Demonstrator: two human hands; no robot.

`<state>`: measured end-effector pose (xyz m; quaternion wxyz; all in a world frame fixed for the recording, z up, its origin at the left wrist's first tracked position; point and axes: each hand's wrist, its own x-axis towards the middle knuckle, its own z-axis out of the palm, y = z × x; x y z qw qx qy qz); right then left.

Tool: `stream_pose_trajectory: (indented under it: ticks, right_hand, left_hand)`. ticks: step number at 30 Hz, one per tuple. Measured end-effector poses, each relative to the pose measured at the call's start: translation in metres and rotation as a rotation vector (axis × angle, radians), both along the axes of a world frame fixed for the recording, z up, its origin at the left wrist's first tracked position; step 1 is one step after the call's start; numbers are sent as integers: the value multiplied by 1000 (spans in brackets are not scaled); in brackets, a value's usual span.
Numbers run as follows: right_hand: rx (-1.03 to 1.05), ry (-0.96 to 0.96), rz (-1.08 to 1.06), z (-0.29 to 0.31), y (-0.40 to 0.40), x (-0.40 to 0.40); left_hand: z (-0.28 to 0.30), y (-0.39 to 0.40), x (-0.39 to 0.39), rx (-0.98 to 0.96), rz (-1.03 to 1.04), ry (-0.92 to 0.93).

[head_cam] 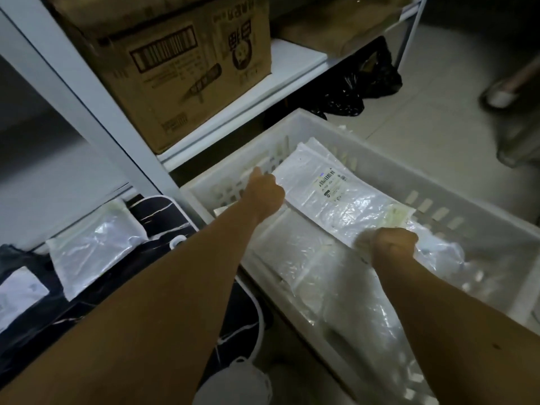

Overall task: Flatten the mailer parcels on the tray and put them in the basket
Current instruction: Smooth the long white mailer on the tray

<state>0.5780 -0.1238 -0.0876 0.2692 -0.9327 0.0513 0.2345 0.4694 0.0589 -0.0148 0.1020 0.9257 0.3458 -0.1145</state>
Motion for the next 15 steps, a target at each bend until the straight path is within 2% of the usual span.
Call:
stream_pose_trajectory:
  ticks: [1,2,3,5,7,9,11,13,15]
  right_hand:
    - [-83,12,39,6,8,-3]
    - [-17,-21,10,3,10,-4]
    - [-30,-62,-17,-2,15,-3]
    - [54,-125,-189,-11,20,-6]
    - [67,-353,-324,-11,26,-13]
    - [-73,-650,16,-15,29,-16]
    - [-120,-811,421,-18,34,-15]
    - [-224,-810,745,-17,47,-9]
    - [-383,-693,953,-27,60,2]
  left_hand:
    - [-2,-1,2,-14,-19,16]
    - [-11,0,-1,-9,-46,22]
    - [-16,1,-3,-58,18,16]
    - [-24,1,-5,-127,7,7]
    - [-30,4,-7,-138,-65,14]
    - [-40,6,-8,-224,-68,36]
    - [-43,5,-6,-265,-60,48]
    - [-46,4,-4,-224,-104,80]
    - [-50,4,-1,-167,-170,162]
